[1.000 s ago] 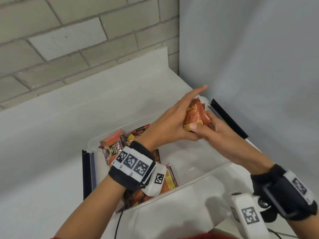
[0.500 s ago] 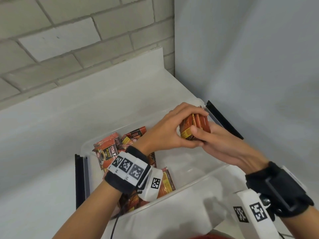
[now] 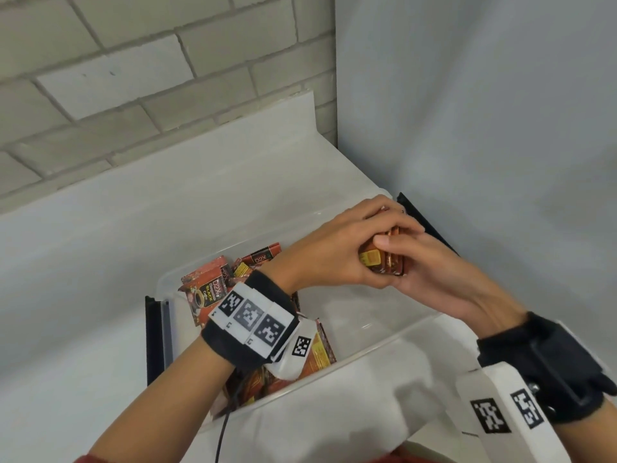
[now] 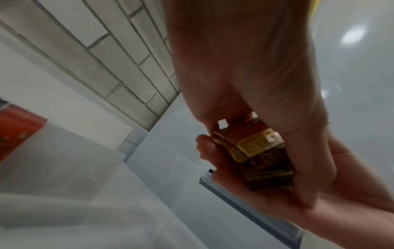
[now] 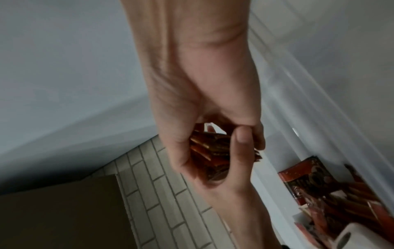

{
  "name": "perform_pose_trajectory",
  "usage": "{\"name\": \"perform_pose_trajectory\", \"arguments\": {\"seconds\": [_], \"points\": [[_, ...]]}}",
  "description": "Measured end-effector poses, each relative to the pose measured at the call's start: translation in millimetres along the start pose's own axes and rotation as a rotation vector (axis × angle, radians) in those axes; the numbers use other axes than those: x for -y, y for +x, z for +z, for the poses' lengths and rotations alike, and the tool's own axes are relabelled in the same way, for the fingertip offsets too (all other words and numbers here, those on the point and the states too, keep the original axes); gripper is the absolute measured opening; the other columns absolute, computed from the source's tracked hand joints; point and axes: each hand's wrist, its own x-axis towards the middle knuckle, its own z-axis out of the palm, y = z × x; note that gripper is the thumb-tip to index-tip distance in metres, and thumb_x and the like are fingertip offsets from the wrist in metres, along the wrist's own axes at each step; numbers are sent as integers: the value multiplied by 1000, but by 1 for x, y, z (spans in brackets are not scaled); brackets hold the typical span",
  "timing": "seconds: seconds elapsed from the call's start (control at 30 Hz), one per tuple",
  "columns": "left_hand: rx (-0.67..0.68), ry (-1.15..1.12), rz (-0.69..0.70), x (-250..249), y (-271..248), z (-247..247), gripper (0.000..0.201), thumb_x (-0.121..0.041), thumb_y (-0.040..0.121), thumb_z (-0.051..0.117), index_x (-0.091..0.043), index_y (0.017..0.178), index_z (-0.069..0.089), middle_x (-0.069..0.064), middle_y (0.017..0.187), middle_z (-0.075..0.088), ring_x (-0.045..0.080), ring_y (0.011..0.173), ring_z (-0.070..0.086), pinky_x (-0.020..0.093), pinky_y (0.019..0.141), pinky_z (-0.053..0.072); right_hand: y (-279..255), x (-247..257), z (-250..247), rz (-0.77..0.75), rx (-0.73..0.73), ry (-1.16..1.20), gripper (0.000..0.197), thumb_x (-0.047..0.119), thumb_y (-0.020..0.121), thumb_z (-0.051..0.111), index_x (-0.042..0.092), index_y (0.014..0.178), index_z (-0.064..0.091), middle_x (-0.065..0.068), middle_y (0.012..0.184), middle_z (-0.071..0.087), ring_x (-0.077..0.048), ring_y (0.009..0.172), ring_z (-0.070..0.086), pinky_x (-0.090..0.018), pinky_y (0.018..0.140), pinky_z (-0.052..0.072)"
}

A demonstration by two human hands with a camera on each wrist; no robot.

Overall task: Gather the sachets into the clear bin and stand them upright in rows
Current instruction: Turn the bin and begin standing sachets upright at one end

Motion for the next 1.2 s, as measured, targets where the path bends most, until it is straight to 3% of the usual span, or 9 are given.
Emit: {"name": "perform_pose_trajectory", "arguments": {"seconds": [0.17,0.5,0.57,0.63,0.7,0.83,0.93,1.07,1.2], "points": [[106,-31,-45,-13,14,-1,98,-13,67,83,-23,146,26,2,123,55,20,110,56,39,91,47,-14,13,0,-18,-64,-8,16,3,73,66,16,82,70,-3,80,70,-10,77,69,-22,59,54],[162,-192,-137,-9,38,-1,126,-21,57,92,-35,147,5,8,145,38,10,135,38,29,109,38,-11,34,-25,-22,-136,-37,24,0,74,64,7,96,68,-12,90,73,-22,81,73,-30,65,60],[134,-250,-168,-7,39,-4,117,-19,60,90,-35,145,12,5,148,33,4,139,29,23,110,35,-9,38,-32,-6,-152,-27,24,-1,75,63,3,97,69,-14,89,74,-22,76,73,-28,57,58],[77,-275,-215,-3,37,-10,94,-21,69,84,-30,142,26,-2,146,37,0,136,33,21,110,35,-7,40,-39,-6,-175,-38,28,3,71,67,3,99,72,-17,98,73,-25,84,73,-32,69,61],[-1,-304,-272,4,34,-17,71,-24,79,77,-23,139,40,-2,136,46,5,125,46,28,105,42,-5,41,-45,-15,-173,-37,30,5,70,69,5,99,74,-18,103,72,-29,91,72,-37,81,59],[-53,-457,-317,4,35,-23,45,-19,79,72,-14,123,60,10,116,64,30,103,60,38,93,52,-6,42,-50,-23,-134,-72,32,6,74,67,7,105,71,-15,104,73,-28,94,71,-36,81,59],[-99,-541,-320,0,38,-22,40,-13,73,73,-13,111,64,4,104,71,25,96,65,31,90,54,-7,43,-50,-40,-123,-70,27,16,75,69,10,101,75,-14,105,73,-27,95,71,-37,82,58],[-164,-568,-258,0,36,-27,27,-1,74,71,-7,100,68,-2,92,71,15,90,67,23,85,52,-8,44,-52,-11,-59,-10,69,59,45,86,13,95,78,-11,99,73,-19,88,71,-36,76,59],[-188,-550,-126,-1,33,-33,19,2,74,69,-10,87,72,-9,88,67,8,84,64,17,78,49,-3,42,-54,62,-50,79,91,64,26,88,5,94,73,-15,83,68,-22,71,69,-38,68,59]]}}
